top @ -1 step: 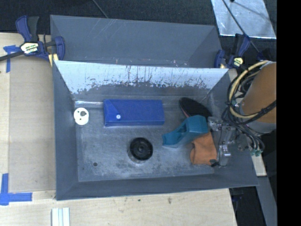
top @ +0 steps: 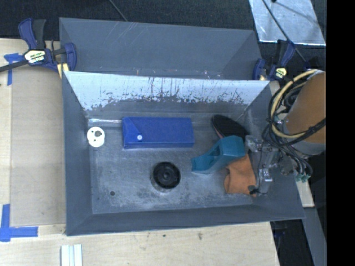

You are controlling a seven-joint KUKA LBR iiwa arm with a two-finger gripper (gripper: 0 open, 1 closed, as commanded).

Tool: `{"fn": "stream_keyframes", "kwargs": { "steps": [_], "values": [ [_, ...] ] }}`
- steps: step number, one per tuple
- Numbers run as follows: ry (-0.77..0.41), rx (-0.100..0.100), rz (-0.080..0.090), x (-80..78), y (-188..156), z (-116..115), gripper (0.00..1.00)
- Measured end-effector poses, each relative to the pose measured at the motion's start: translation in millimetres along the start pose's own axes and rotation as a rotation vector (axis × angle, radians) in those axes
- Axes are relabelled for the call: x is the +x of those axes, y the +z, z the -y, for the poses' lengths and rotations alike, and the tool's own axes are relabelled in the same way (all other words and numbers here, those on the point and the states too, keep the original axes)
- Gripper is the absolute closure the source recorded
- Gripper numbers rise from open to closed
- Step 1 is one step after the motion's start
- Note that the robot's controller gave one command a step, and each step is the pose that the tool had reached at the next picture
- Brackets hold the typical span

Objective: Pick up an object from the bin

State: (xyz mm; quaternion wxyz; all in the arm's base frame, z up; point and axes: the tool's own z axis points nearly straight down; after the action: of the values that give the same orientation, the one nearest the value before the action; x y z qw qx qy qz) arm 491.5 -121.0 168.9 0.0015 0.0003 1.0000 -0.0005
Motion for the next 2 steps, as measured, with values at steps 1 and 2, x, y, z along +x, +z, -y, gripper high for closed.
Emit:
{"fn": "stream_keyframes", "kwargs": {
  "steps": [1, 2],
  "values": [
    [0.009, 0.002, 0.007, -2.5, 51.4, 1.2, 0.0],
    [0.043, 0.0, -0.002, -5.1, 76.9, 3.0, 1.0]
  ]
}}
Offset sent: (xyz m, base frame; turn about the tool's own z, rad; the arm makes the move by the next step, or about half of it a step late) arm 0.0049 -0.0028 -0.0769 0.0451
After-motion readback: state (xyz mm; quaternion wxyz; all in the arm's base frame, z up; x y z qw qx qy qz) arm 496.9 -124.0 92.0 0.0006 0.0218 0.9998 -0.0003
